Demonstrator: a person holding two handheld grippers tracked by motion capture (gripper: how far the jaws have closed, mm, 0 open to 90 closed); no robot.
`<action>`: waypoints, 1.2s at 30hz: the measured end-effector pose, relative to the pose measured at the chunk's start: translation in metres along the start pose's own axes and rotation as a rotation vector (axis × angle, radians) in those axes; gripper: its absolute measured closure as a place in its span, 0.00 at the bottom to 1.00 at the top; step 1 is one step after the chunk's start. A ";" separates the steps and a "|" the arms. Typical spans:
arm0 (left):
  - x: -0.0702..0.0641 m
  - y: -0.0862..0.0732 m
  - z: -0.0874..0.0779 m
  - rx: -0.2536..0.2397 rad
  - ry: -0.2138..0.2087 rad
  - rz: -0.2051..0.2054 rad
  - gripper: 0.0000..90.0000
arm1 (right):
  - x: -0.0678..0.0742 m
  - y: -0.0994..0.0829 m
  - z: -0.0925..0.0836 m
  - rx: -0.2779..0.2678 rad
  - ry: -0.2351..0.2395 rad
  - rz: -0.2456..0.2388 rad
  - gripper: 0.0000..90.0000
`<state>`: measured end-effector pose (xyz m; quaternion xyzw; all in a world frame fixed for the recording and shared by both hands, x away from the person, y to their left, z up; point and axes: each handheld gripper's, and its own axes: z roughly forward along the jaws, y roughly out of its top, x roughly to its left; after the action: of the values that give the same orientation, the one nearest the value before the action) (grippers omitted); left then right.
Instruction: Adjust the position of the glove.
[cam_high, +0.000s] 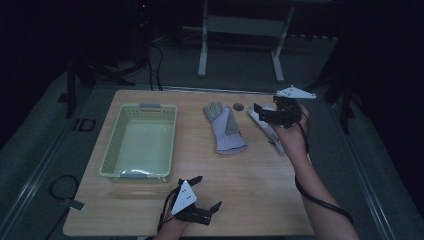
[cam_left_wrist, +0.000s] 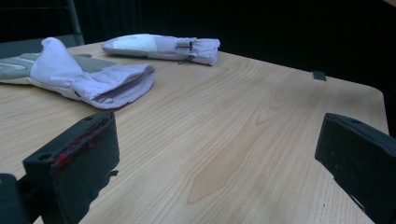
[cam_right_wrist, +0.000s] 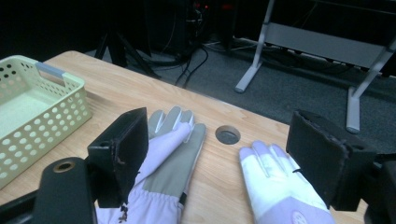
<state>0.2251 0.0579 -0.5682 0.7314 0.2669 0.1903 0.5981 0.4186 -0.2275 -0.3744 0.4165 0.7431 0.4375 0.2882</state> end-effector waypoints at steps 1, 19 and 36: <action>0.000 0.000 0.000 0.000 -0.001 0.000 0.00 | 0.000 0.000 0.000 0.000 0.000 0.000 0.23; 0.000 0.000 0.000 0.001 -0.016 0.005 0.00 | 0.036 -0.016 0.088 0.156 0.053 0.051 0.29; 0.000 0.000 0.000 0.000 -0.022 -0.001 0.00 | 0.043 -0.065 0.146 0.328 0.048 0.061 0.50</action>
<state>0.2252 0.0581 -0.5683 0.7334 0.2604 0.1819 0.6010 0.4895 -0.1481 -0.5004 0.4695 0.7982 0.3289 0.1851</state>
